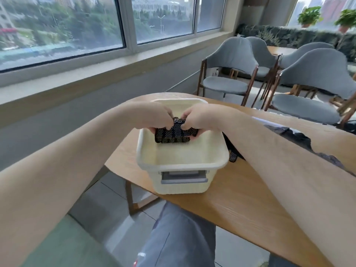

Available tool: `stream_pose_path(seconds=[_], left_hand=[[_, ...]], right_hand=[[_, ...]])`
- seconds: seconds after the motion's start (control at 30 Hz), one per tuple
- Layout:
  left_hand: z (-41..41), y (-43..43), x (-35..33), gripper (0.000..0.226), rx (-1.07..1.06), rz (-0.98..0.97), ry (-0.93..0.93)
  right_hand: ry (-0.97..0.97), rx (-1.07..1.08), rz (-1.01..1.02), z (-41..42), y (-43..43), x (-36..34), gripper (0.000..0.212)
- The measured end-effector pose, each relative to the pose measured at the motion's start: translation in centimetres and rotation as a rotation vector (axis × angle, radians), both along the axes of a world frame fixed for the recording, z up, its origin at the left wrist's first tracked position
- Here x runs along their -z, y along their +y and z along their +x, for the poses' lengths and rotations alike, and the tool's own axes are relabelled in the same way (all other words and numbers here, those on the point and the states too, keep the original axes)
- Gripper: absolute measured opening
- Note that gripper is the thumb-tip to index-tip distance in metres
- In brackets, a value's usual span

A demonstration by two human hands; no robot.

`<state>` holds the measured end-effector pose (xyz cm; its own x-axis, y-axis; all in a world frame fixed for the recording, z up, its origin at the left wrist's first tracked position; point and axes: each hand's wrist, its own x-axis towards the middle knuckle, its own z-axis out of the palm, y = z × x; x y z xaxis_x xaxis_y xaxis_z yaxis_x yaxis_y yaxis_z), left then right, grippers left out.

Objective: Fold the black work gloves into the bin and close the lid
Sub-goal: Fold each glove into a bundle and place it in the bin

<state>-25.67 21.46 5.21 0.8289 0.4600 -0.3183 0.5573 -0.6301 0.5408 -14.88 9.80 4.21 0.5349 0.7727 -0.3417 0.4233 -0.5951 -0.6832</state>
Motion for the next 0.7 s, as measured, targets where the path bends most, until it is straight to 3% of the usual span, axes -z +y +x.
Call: stream_pose_path(seconds=[0.17,0.37,0.6,0.7], left_hand=[[3.0,0.0,1.8,0.033,0.127,0.236,0.260],[5.4,1.5,4.6,0.041,0.220,0.237,0.450],[6.7,2.2,6.4,0.020,0.412,0.575,0.557],[6.8,2.1,6.3,0.025,0.450,0.723,0.560]], right_hand=[[-0.166,-0.114,-0.251,2.1,3.1,2.2,0.035],[-0.038,-0.187,-0.417,3.6,4.7,5.3,0.035],[-0.361,-0.305,-0.484,3.8,5.8,6.4,0.060],[-0.498,-0.366,-0.496,3.4,5.5,6.1,0.060]])
